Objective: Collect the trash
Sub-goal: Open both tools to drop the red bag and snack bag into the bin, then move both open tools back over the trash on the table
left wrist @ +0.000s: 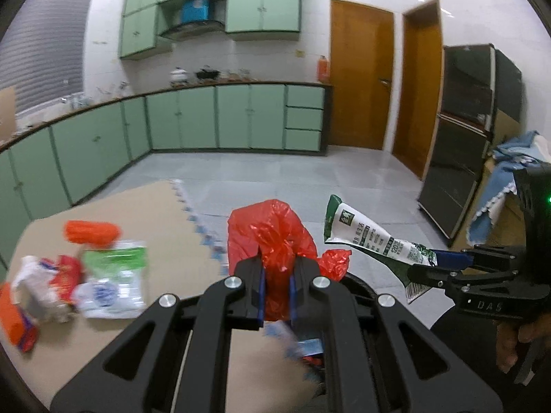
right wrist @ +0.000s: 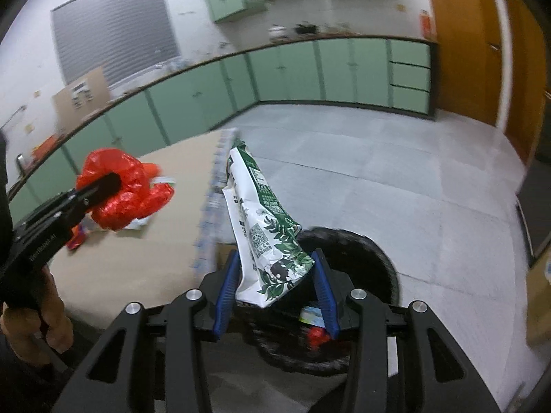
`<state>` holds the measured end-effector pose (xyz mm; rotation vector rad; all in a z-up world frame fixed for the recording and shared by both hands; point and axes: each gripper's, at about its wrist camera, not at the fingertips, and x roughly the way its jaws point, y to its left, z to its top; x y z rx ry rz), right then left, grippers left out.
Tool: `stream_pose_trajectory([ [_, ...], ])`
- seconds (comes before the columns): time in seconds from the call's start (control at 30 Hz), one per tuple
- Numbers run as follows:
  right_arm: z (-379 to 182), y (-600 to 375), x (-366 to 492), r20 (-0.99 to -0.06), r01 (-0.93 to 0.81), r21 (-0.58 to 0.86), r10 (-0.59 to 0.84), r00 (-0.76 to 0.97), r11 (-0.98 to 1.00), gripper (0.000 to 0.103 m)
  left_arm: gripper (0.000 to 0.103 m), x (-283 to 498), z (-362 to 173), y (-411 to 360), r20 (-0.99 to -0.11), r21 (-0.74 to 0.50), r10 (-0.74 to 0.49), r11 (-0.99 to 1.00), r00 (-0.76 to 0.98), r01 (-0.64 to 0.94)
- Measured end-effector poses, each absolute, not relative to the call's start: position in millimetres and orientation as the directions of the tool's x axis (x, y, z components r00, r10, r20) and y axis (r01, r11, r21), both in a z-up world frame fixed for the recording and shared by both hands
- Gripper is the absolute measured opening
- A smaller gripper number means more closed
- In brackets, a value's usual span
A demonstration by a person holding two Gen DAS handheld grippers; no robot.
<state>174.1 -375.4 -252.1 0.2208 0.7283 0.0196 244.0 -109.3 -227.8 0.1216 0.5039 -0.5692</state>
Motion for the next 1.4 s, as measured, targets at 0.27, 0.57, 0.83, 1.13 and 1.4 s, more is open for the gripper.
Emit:
stream_pose_trajectory([
  [0.27, -311, -426, 205, -0.741, 0.191, 0.220, 0.037, 0.670, 0.956, 0.042, 0.010, 283, -282, -180, -0.576, -0.029, -0.509, 0.795, 0.640, 0.606],
  [0.57, -331, -441, 228, -0.765, 0.210, 0.240, 0.051, 0.642, 0.948, 0.046, 0.037, 317, -320, -213, -0.646, -0.006, -0.470, 0.791, 0.602, 0.611],
  [0.83, -316, -439, 219, -0.742, 0.187, 0.240, 0.056, 0.668, 0.953, 0.046, 0.040, 317, -313, -196, -0.643, -0.014, -0.458, 0.808, 0.614, 0.588],
  [1.13, -272, -390, 217, -0.672, 0.047, 0.249, 0.138, 0.728, 0.967, 0.046, 0.057, 288, -260, -112, -0.573, 0.007, -0.390, 0.877, 0.721, 0.480],
  [1.4, -242, -312, 226, -0.624, -0.141, 0.243, 0.265, 0.735, 0.960, 0.046, 0.075, 258, -223, -15, -0.514, 0.033, -0.234, 0.956, 0.825, 0.292],
])
